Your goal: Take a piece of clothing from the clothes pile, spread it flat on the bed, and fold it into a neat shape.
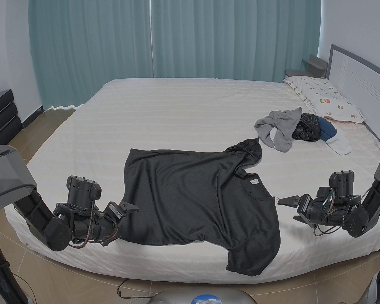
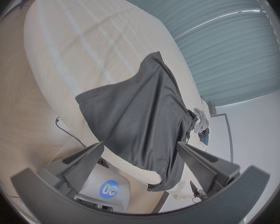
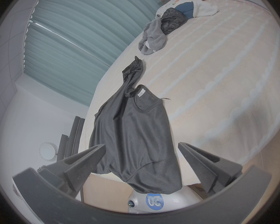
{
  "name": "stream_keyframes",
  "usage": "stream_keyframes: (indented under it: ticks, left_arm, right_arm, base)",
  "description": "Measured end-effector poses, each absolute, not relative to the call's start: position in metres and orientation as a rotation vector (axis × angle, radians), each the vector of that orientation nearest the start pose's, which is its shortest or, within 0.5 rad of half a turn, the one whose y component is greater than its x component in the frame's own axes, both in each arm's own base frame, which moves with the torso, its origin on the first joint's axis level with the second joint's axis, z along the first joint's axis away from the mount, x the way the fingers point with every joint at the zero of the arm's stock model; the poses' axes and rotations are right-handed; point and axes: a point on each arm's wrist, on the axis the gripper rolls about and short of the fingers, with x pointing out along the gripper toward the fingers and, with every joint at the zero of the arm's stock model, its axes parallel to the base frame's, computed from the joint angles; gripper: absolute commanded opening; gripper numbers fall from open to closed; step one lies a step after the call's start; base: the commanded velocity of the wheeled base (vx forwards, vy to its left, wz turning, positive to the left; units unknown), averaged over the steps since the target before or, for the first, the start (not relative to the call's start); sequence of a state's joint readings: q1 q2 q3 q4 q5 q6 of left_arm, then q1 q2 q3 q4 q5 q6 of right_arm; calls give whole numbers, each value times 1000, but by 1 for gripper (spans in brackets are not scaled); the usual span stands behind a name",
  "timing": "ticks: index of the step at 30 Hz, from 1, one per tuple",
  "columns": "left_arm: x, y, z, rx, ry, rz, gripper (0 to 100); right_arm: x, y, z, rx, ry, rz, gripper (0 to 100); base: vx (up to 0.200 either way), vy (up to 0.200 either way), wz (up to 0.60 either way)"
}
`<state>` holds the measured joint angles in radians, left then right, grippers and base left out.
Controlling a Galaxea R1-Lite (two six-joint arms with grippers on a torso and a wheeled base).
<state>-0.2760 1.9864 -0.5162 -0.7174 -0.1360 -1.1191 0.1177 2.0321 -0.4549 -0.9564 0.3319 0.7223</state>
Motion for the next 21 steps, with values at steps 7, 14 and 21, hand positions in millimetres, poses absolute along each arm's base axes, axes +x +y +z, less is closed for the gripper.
stream_keyframes:
  ticks: [7, 14, 21]
  left_arm:
    - [276, -70, 35, -1001, 883, 111, 100]
    - [281, -65, 23, -945, 885, 158, 100]
    - [297, -66, 3, -836, 844, 261, 100]
  right_arm:
    - [284, 44, 31, 748, 776, 191, 100]
    - [283, 46, 29, 744, 784, 194, 100]
    - [282, 50, 28, 739, 794, 204, 100]
  base:
    - [-171, 0, 0]
    - [0, 0, 0]
    - [0, 0, 0]
